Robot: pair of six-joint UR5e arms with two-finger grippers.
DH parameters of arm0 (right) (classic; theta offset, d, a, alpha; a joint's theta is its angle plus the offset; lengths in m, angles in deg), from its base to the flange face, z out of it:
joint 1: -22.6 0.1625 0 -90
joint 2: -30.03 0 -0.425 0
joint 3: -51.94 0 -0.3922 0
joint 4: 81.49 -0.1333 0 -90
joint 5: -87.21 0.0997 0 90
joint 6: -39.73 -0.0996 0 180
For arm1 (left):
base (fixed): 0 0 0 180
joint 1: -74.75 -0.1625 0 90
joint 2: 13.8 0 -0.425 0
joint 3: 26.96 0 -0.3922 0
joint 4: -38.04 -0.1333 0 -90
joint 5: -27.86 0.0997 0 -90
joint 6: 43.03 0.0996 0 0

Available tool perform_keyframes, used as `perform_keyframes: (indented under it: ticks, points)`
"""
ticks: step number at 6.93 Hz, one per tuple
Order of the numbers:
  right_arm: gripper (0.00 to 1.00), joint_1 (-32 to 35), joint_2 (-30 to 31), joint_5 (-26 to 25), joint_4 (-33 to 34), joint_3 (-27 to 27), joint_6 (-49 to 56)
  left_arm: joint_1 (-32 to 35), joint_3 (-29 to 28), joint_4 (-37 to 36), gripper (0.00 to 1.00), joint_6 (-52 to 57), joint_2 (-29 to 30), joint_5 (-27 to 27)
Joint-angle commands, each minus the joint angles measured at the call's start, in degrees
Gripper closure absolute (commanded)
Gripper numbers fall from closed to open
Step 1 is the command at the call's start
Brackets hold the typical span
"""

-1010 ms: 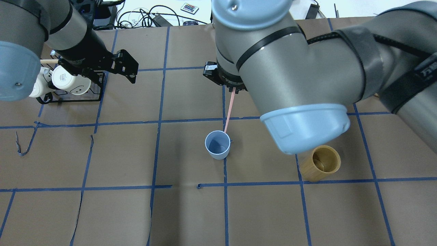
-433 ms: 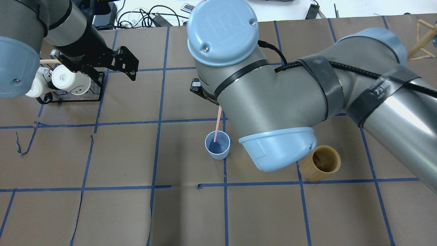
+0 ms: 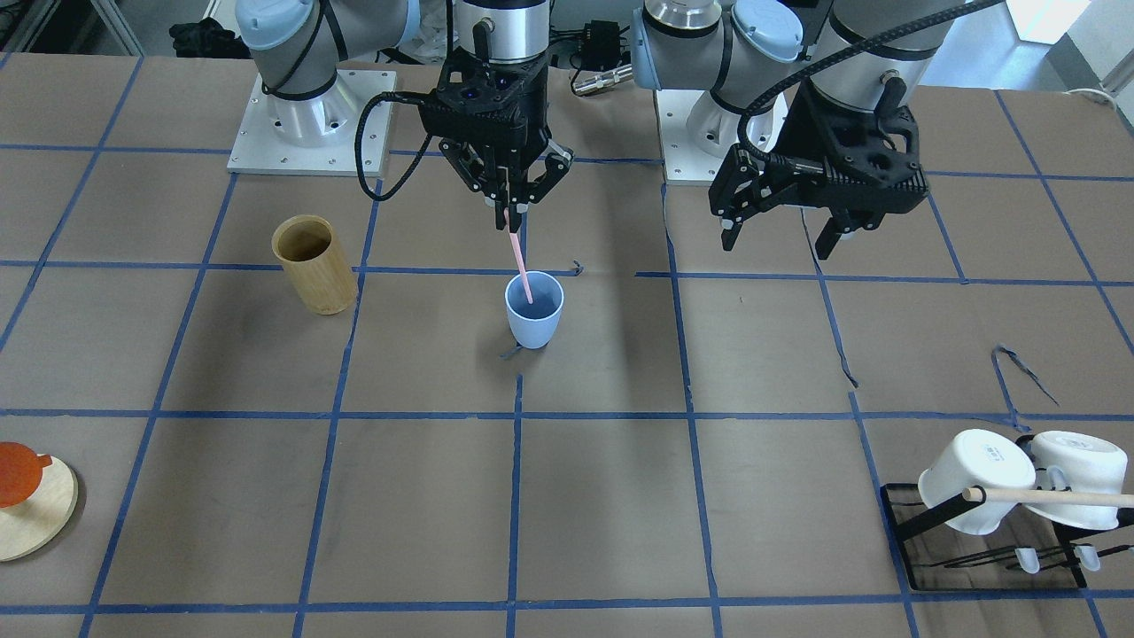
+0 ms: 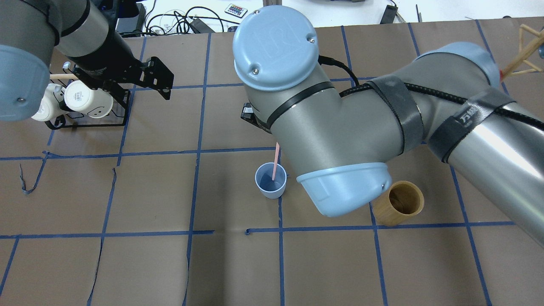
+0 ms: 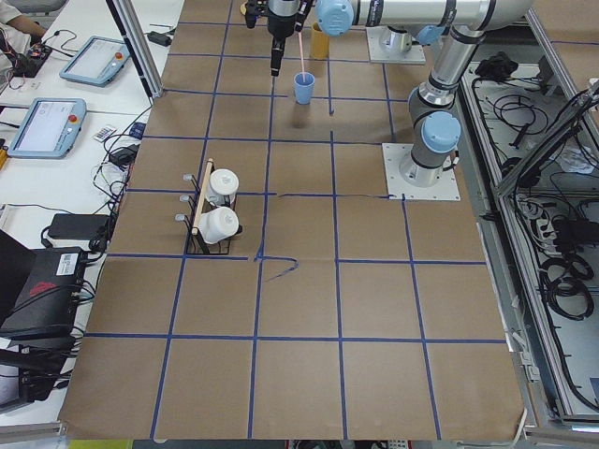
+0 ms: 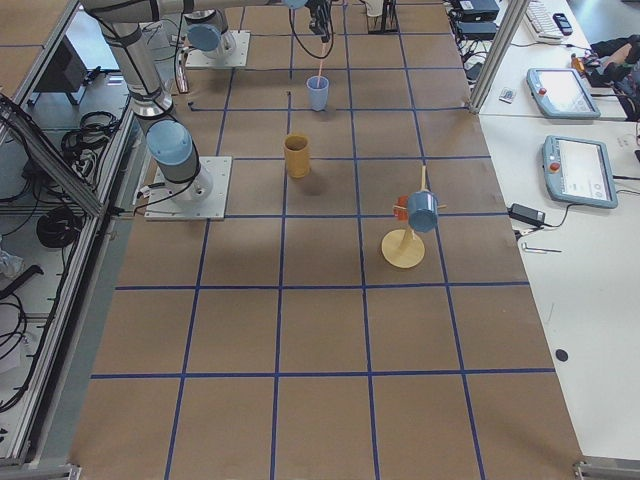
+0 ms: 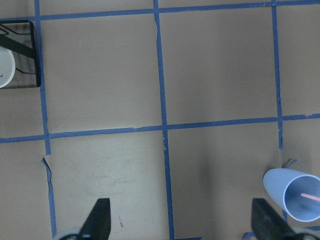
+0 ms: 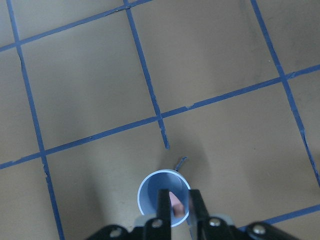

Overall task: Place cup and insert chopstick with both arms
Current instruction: 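Lower the pink chopstick into the blue cup with the right gripper, then open the right gripper and lift it away from the cup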

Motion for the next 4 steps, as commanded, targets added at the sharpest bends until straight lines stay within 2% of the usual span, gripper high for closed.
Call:
perform_keyframes:
  ticks: [1,2,3,4]
  points:
    - [0.0,0.0,0.1,-1.7,-0.4,0.4,0.4,0.5,0.0,0.1,0.0,-0.5,0.1,0.3]
    - [0.0,-0.8,0.2,-1.6,-0.4,2.0,1.2,1.7,-0.2,0.1,0.0,-0.5,0.1,0.6]
    - [0.0,-1.7,0.2,-1.4,-3.5,4.3,5.1,2.0,-0.2,0.1,0.0,-0.5,0.1,0.7]
    - [0.0,-3.9,0.2,-1.6,-9.6,7.3,8.3,2.0,-0.2,0.1,0.0,-0.5,0.1,0.7]
